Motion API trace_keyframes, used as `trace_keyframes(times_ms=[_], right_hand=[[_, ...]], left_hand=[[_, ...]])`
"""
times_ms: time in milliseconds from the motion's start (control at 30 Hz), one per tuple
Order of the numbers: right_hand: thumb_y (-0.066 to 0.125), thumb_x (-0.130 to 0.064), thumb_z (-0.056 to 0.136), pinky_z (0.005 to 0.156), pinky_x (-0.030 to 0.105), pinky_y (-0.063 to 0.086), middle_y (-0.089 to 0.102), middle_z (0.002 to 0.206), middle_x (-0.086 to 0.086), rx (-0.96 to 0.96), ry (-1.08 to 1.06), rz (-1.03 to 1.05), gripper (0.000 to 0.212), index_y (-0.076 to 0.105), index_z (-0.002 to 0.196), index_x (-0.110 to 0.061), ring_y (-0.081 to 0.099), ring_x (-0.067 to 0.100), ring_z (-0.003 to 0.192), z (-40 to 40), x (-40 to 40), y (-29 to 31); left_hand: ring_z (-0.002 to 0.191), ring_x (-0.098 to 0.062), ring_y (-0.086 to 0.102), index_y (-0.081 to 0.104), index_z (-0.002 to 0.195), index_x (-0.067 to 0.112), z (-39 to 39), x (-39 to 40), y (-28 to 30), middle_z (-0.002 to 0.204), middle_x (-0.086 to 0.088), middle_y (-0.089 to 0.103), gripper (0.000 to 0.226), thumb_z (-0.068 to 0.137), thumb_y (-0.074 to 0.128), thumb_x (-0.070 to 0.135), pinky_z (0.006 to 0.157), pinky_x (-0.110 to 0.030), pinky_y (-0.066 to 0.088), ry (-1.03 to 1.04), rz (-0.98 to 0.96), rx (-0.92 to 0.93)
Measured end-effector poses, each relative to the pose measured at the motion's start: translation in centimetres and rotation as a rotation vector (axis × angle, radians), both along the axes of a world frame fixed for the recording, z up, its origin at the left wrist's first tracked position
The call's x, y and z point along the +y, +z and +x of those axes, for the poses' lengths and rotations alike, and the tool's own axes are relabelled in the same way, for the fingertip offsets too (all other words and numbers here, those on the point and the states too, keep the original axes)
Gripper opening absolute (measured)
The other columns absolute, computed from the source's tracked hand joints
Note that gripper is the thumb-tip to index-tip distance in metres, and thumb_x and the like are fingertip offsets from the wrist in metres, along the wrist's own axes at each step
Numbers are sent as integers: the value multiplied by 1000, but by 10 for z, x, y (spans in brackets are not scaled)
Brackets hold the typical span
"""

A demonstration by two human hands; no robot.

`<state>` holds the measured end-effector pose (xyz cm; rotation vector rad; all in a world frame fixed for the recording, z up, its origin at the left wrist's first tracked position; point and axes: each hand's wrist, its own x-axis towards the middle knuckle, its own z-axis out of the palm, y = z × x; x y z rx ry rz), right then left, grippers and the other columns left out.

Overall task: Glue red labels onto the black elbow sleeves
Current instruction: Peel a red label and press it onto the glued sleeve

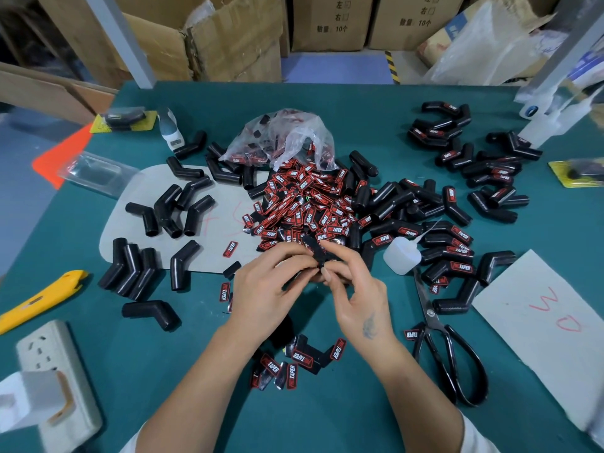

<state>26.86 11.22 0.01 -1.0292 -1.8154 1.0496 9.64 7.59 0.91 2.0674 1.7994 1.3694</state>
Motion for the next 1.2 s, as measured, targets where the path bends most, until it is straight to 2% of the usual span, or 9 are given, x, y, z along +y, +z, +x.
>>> trace_keyframes(times_ms=[167, 267, 467, 600, 733, 967, 1067, 1200], right_hand=[[59, -8, 104, 90, 11, 49, 74, 101, -19, 50, -1, -18, 49, 54, 141, -40, 73, 8, 100, 0, -1, 1], [60, -7, 104, 91, 10, 47, 75, 100, -15, 104, 8, -51, 46, 56, 140, -36, 74, 9, 101, -1, 0, 1], [61, -8, 102, 92, 11, 48, 75, 100, -16, 83, -5, -69, 48, 57, 138, -40, 73, 11, 102, -2, 0, -1], [61, -6, 104, 92, 13, 49, 76, 100, -16, 128, 1, -83, 47, 57, 137, -39, 75, 10, 100, -2, 0, 0], [58, -4, 106, 94, 21, 53, 77, 98, -7, 203, 7, -141, 42, 58, 138, -32, 77, 14, 98, -1, 1, 2], [56, -9, 109, 94, 20, 51, 76, 100, -5, 208, 22, -149, 38, 56, 140, -32, 77, 14, 99, 0, 2, 5], [58, -7, 107, 95, 23, 53, 73, 104, -4, 247, 40, -207, 43, 56, 140, -34, 76, 15, 100, -1, 3, 7], [65, -5, 100, 94, 26, 53, 60, 112, 2, 283, 78, -310, 56, 54, 143, -40, 66, 4, 97, -3, 3, 7]], left_hand=[[108, -14, 69, 78, 97, 13, 3, -1, 1, 113, 5, 70, 6, 94, 73, 13, 92, -42, 58, -50, -154, -232], [112, -16, 67, 76, 97, 11, 3, 0, 5, 113, 1, 68, 7, 91, 72, 8, 99, -38, 53, -73, -226, -311], [114, -15, 65, 72, 98, 13, 6, -1, 7, 113, 5, 65, 14, 90, 64, 21, 100, -32, 51, -65, -250, -303], [114, -15, 65, 73, 99, 12, 1, 0, 5, 113, 4, 66, 9, 92, 68, 14, 101, -27, 49, -101, -238, -306], [115, -16, 66, 76, 105, 13, -5, 1, 6, 116, 5, 69, 15, 94, 72, 4, 102, -29, 50, -140, -264, -284], [117, -18, 66, 79, 108, 17, -14, 1, 9, 116, 9, 71, 23, 96, 73, -1, 103, -23, 47, -192, -316, -387], [118, -20, 65, 79, 109, 17, -12, 1, 9, 116, 10, 69, 25, 95, 72, -3, 103, -23, 47, -193, -339, -436], [122, -20, 63, 78, 114, 18, -7, 2, 8, 120, 7, 65, 29, 94, 70, -1, 106, -24, 45, -189, -344, -441]])
